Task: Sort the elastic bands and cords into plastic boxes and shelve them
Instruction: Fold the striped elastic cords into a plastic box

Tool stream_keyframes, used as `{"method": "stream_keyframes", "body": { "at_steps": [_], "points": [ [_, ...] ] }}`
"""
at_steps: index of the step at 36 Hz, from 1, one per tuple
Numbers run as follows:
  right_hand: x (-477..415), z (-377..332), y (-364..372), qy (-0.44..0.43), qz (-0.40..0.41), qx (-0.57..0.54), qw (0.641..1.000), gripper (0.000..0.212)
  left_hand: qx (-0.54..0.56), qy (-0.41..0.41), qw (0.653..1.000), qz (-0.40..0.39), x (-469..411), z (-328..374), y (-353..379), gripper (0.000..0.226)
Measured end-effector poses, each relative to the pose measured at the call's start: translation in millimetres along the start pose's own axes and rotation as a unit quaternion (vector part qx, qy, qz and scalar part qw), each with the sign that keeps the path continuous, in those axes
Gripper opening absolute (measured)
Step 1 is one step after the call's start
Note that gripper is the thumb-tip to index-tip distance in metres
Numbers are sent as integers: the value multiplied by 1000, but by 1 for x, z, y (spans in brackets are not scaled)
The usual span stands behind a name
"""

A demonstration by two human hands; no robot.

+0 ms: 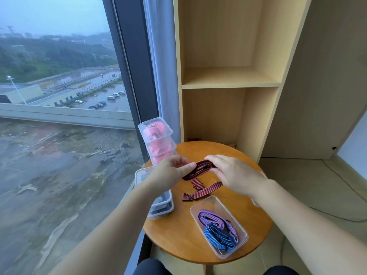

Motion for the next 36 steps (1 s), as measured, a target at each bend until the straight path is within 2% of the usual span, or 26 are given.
{"method": "stream_keyframes", "body": {
  "at_steps": [3,7,15,19,24,28,33,36],
  "points": [
    [-2,-3,1,-8,-19,26,999,33,-9,-19,999,-45,0,3,5,15],
    [-4,-6,0,-15,-33,39,999,34,-7,-39,998,-53,-2,4,6,18],
    [-2,-6,-5,36,22,-109,993,43,107,-5,994,-33,-2,-3,20,22],
    [-3,-3,1,51,11,-106,993,45,65,-15,997,-39,-1,-3,25,21],
    [-4,-10,4,30,-19,-98,995,46,21,-5,999,-45,-4,1,20,21],
    [-6,-9,1,36,5,-97,995,46,73,11,997,-19,-7,2,19,18],
    [-9,-5,4,43,31,-82,995,30,137,22,990,33,-10,1,19,24],
    [-10,-7,7,41,24,-87,995,39,168,20,984,54,-11,1,19,25]
  ]
}}
Point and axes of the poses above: each hand's wrist, its own x-axis away from the middle knuckle, its own y-axis out of the palm, z = x × y, the point moved 6 cm from there along -x, towards the middle knuckle, and after that the axes turned 8 degrees about -z, right-handed, at the moved point
